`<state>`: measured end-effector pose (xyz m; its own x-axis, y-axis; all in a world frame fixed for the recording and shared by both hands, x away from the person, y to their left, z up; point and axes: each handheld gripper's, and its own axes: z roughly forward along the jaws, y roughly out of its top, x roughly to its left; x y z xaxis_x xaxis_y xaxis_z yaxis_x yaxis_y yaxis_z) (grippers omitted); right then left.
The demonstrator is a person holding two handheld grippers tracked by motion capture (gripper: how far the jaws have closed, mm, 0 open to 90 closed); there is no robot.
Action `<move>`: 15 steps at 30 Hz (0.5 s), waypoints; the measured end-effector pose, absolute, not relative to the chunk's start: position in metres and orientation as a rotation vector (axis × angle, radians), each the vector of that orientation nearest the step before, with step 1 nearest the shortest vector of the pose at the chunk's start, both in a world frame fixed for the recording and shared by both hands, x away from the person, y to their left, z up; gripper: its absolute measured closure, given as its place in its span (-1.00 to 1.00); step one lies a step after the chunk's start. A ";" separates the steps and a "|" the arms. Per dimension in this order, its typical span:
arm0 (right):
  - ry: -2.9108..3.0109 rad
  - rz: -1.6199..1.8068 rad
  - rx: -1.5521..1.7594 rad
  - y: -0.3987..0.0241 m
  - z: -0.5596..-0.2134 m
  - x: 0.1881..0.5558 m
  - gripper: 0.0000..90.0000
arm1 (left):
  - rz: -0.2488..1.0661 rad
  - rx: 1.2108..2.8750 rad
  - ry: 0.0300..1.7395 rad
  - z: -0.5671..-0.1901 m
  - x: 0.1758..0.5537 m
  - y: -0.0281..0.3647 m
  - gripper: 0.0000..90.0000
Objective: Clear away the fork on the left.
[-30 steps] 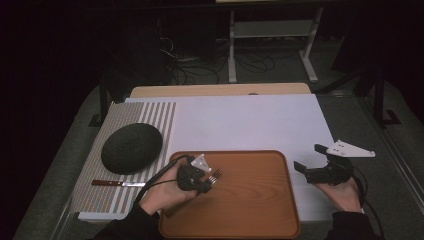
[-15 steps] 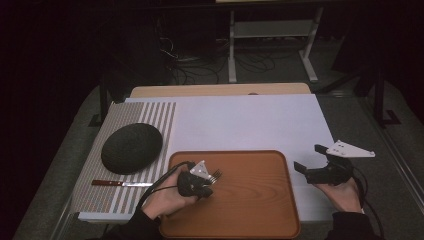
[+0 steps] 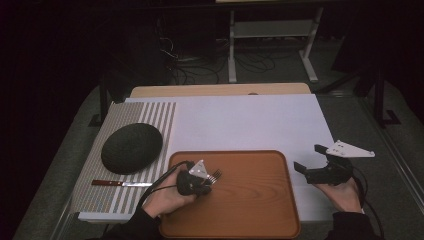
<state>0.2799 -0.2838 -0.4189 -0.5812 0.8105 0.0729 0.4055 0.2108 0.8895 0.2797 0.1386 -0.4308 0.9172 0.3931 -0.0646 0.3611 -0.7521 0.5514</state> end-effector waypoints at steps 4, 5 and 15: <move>2.082 1.332 1.128 -0.284 -0.419 0.280 -1.00 | 0.085 2.478 0.560 -0.432 0.284 0.143 0.99; 2.082 1.332 1.128 -0.284 -0.419 0.280 -1.00 | 0.090 2.476 0.566 -0.432 0.285 0.144 0.99; 2.088 1.328 1.128 -0.283 -0.419 0.280 -1.00 | 0.143 2.444 0.648 -0.432 0.296 0.161 0.99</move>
